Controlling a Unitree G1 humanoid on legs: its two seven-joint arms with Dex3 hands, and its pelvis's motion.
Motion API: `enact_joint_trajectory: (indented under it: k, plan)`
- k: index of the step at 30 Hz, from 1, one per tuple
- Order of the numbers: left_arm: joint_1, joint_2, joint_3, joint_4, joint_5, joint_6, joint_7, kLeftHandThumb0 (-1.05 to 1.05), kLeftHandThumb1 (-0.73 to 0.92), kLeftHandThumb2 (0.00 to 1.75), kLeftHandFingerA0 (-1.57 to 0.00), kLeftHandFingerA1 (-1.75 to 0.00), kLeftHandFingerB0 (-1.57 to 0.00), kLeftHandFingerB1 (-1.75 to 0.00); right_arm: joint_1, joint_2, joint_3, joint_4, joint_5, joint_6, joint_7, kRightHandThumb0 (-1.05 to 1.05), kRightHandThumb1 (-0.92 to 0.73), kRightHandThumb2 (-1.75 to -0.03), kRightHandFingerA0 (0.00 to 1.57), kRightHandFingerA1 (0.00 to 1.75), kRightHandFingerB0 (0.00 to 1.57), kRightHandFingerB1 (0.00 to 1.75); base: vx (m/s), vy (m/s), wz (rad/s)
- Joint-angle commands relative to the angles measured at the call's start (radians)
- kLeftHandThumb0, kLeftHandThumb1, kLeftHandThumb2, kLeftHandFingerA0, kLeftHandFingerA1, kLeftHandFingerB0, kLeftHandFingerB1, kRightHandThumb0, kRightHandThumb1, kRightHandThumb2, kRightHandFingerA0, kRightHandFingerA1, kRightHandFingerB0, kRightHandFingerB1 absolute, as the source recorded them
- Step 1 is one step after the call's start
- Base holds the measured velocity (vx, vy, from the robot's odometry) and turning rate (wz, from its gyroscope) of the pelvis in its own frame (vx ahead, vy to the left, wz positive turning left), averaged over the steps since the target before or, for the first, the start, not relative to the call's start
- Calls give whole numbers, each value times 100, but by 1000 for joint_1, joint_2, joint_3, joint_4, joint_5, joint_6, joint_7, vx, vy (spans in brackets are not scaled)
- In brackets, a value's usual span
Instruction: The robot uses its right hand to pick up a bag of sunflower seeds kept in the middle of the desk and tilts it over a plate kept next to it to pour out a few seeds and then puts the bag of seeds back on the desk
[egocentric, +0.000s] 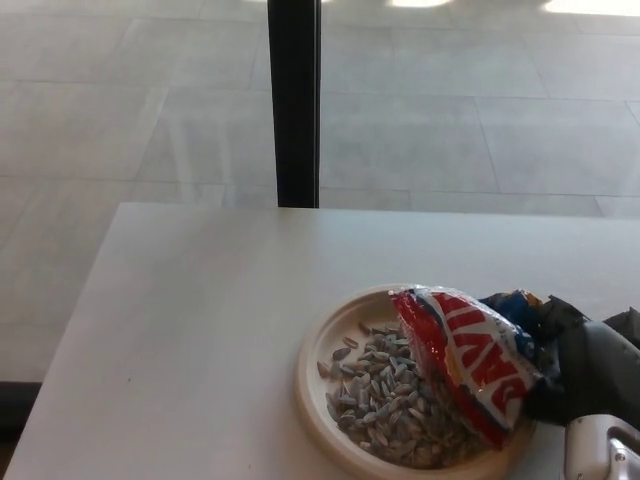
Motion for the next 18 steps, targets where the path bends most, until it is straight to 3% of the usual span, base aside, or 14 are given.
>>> enact_joint_trajectory:
  k: [1,2,3,9,14,15,18]
  plan:
    - [12,4,19,-6,-30,20,-16,-73,67,60,-55,-61,-61,-48,-10,51,-143,-38,230,119,129,-31,-49,-110,93,175,74,149,0,0,0]
    - [12,6,13,-5,-21,16,-21,-76,68,61,-51,-59,-56,-46,-25,80,-204,-50,288,156,128,-31,-47,-108,96,175,78,153,0,0,0]
    - [11,7,10,-4,-18,17,-20,-74,68,61,-52,-60,-57,-47,-35,94,-234,-56,310,181,126,-40,-46,-110,123,138,101,125,0,0,0]
    - [12,6,7,0,-11,10,-17,-74,71,61,-53,-60,-57,-47,-71,118,-337,-102,372,270,157,-36,-54,-108,132,142,98,122,0,0,0]
    - [18,3,15,-4,-22,10,-33,-75,71,61,-51,-60,-55,-46,-108,120,-394,-127,396,330,173,-31,-55,-111,127,137,96,116,0,0,0]
    - [16,3,20,-2,-27,23,-28,-75,70,61,-52,-60,-56,-46,-113,118,-399,-125,396,335,176,-25,-63,-99,102,173,80,141,0,0,0]
    - [16,4,14,1,-18,15,-24,-74,71,62,-52,-59,-56,-46,-108,108,-409,-145,407,331,199,-23,-63,-100,97,175,76,143,0,0,0]
